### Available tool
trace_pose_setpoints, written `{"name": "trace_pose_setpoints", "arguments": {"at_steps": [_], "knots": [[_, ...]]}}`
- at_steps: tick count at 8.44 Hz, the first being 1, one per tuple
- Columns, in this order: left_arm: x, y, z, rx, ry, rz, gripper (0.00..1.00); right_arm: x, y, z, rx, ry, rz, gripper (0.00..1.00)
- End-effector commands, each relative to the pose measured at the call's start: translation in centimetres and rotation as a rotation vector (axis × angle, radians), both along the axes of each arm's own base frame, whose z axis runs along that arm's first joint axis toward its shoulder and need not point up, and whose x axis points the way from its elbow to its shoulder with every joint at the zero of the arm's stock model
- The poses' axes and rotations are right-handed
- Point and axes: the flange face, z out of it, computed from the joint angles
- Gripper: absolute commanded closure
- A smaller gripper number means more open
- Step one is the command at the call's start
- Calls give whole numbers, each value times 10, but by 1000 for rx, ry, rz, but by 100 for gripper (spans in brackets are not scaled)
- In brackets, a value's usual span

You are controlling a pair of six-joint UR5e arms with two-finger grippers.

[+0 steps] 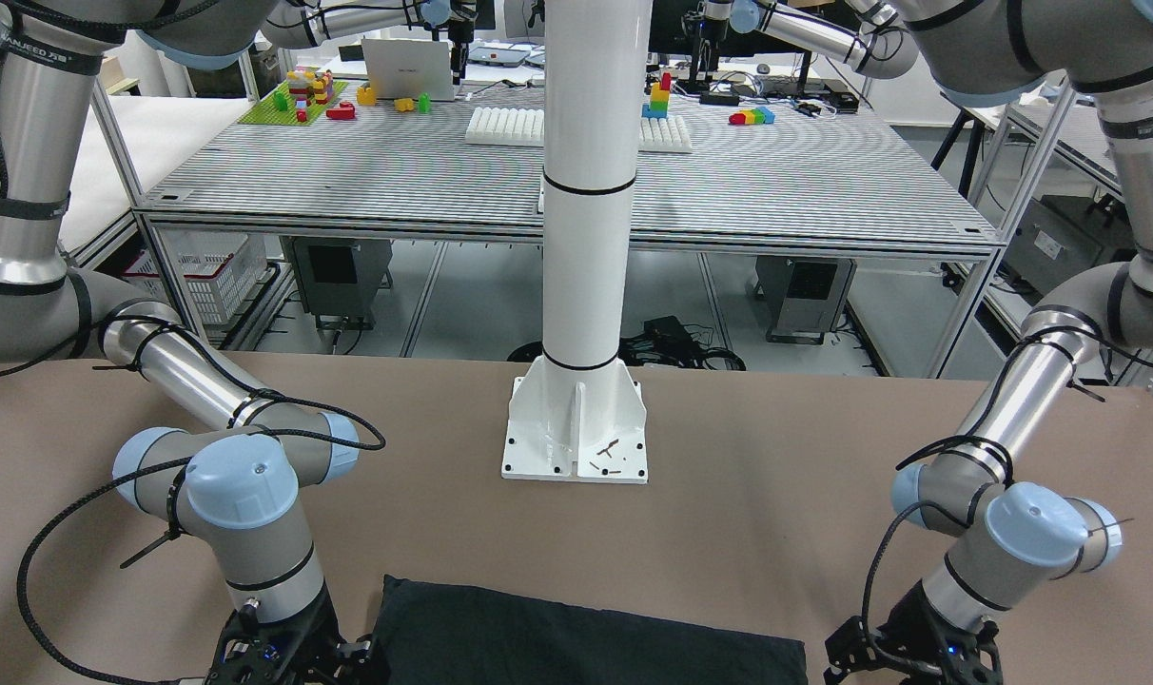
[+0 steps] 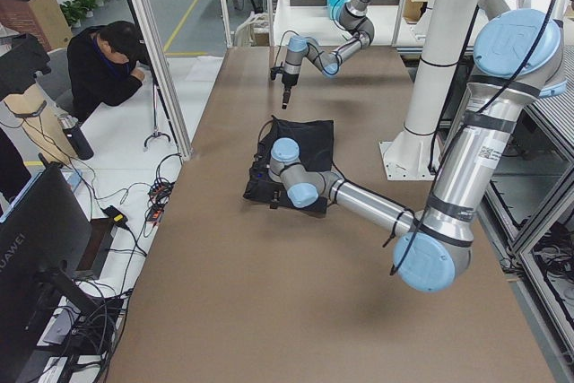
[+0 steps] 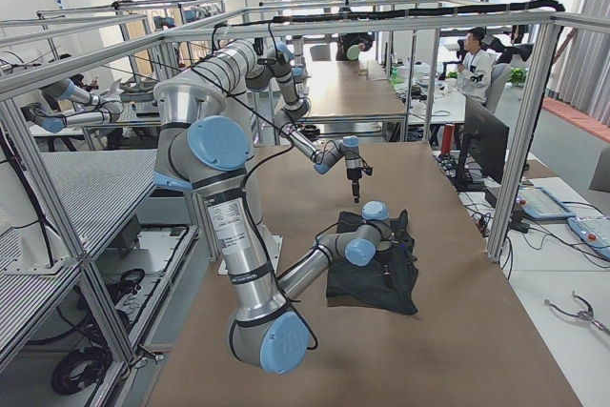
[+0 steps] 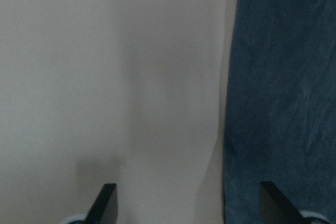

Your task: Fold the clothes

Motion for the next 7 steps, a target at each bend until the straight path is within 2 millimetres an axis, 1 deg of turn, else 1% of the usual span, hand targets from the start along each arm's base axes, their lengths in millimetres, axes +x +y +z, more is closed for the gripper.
{"name": "trace_pose_setpoints", "arguments": {"at_steps": [1,2,3,4,6,7], "knots": [[52,52,-2,-53,46,21,7,-3,3,-1,2,0,-4,6],[73,63,-10,-57,57,4,8,-2,3,-1,3,-1,-3,6],[74,63,-11,-58,60,1,10,-3,3,-1,6,1,0,6],[74,63,-7,-62,55,0,19,-2,3,0,5,3,0,6],[74,63,-6,-64,52,0,56,-3,4,-1,6,2,2,6],[72,65,-7,-62,55,0,78,-4,6,-3,12,1,1,6]]}}
